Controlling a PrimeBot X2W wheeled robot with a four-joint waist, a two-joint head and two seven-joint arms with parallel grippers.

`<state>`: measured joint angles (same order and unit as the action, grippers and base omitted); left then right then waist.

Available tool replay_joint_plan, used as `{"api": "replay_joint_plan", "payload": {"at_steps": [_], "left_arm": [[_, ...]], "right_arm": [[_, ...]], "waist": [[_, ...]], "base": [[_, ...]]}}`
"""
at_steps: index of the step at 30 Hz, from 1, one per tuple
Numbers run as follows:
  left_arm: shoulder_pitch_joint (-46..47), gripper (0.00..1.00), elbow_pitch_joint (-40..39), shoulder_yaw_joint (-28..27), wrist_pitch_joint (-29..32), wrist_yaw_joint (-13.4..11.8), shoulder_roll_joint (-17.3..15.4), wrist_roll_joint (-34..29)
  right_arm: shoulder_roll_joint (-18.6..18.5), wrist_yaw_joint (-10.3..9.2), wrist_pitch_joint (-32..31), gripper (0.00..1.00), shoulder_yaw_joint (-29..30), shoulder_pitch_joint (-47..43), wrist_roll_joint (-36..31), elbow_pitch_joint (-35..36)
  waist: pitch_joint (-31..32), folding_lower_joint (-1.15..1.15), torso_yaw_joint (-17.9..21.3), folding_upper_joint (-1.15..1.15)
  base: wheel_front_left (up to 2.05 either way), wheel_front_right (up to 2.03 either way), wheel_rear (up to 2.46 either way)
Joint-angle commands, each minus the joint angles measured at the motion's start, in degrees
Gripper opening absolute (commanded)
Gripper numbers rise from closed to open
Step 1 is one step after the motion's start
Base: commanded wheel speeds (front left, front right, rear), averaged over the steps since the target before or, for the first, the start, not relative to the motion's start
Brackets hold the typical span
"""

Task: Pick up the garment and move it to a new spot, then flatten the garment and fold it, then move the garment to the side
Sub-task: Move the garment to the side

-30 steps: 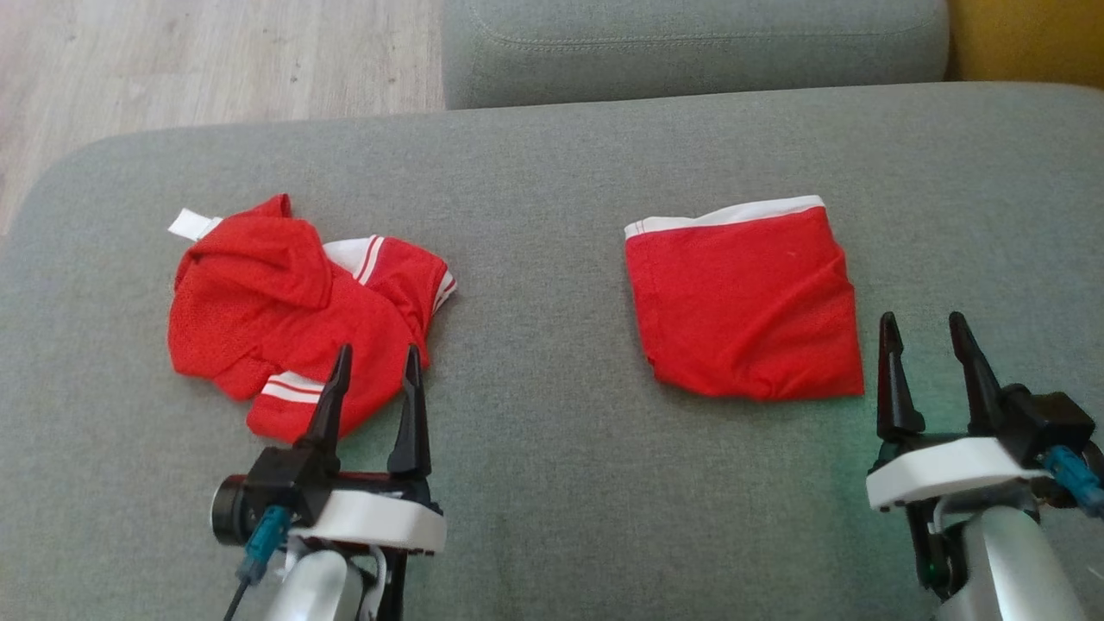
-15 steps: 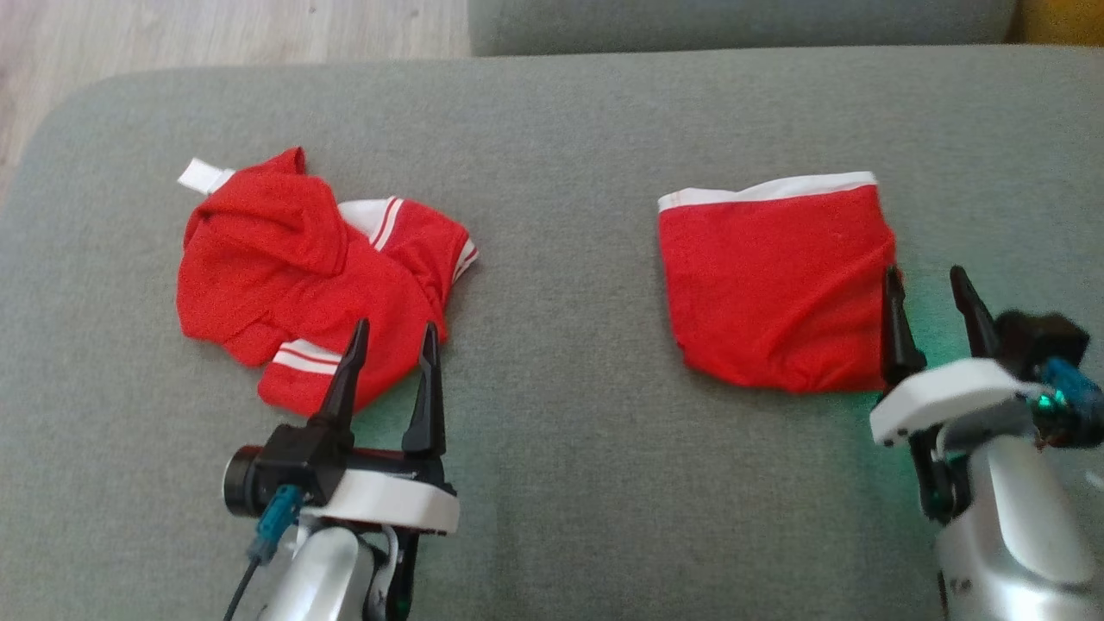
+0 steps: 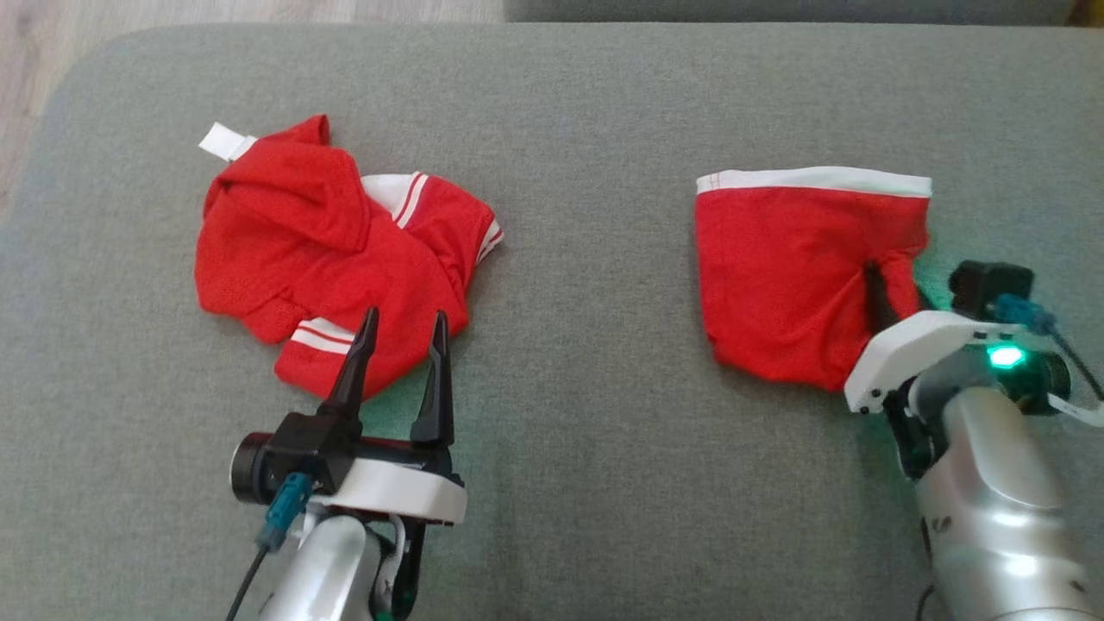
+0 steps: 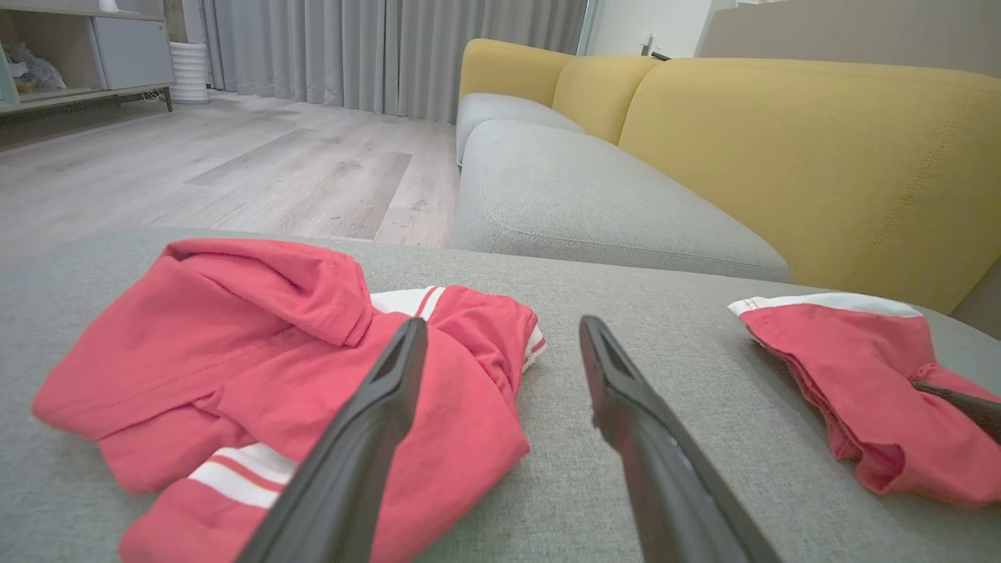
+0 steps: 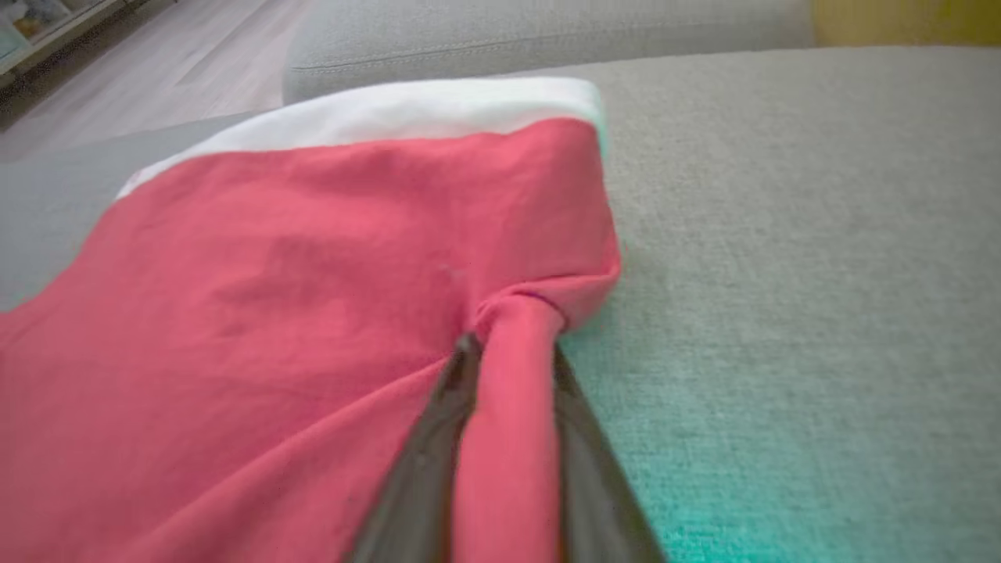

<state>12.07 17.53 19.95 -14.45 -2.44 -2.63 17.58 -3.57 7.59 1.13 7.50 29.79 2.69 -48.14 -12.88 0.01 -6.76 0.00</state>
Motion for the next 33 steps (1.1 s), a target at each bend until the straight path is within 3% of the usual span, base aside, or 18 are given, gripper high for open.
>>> {"api": "replay_joint_plan", "payload": {"at_steps": [1,10,15,17,23,27,33], "left_arm": [[2.00,1.00,-1.47,-1.90,-0.55,-0.10,-0.25,-0.45],[1.44,1.00,-1.35,-2.67,-0.55,-0.17,-0.25,-0.74],[1.90,1.00,-1.94,-2.70,-0.55,-0.05,-0.25,-0.92],[2.40,1.00,-2.13,-2.49,-0.55,0.09,-0.25,-0.96],[3.46,1.00,-2.13,-2.55,-0.55,0.37,-0.25,-1.02],[4.24,1.00,-2.13,-2.41,-0.55,0.51,-0.25,-0.92],[4.63,1.00,-1.91,-2.34,-0.55,0.47,-0.25,-0.77]], "right_arm": [[0.36,-0.10,0.63,0.00,-1.94,0.67,-0.86,0.68],[-6.75,-0.10,2.95,0.00,-4.69,2.68,-8.94,3.21],[-15.07,-0.10,0.05,0.00,-6.03,3.05,-9.95,3.64],[-20.24,-0.10,-1.15,0.00,-5.23,3.41,-10.23,2.77],[-27.72,-0.10,-1.32,0.00,-1.34,4.65,-11.99,0.35],[-29.69,-0.10,-0.34,0.00,0.68,5.72,-13.80,-1.67],[-29.45,-0.10,1.05,0.00,3.10,6.88,-15.98,-4.06]], "waist": [[0.30,-0.01,0.27,0.00],[1.77,-0.01,2.41,0.00],[0.51,-0.01,2.86,0.00],[-0.85,-0.01,2.65,0.00],[-3.25,-0.01,1.83,0.00],[-4.23,-0.01,1.26,0.00],[-4.36,-0.01,0.90,0.00]], "base": [[0.00,0.00,0.00],[0.00,0.00,0.00],[0.00,0.00,0.00],[0.00,0.00,0.00],[0.00,0.00,0.00],[0.00,0.00,0.00],[0.00,0.00,0.00]]}}
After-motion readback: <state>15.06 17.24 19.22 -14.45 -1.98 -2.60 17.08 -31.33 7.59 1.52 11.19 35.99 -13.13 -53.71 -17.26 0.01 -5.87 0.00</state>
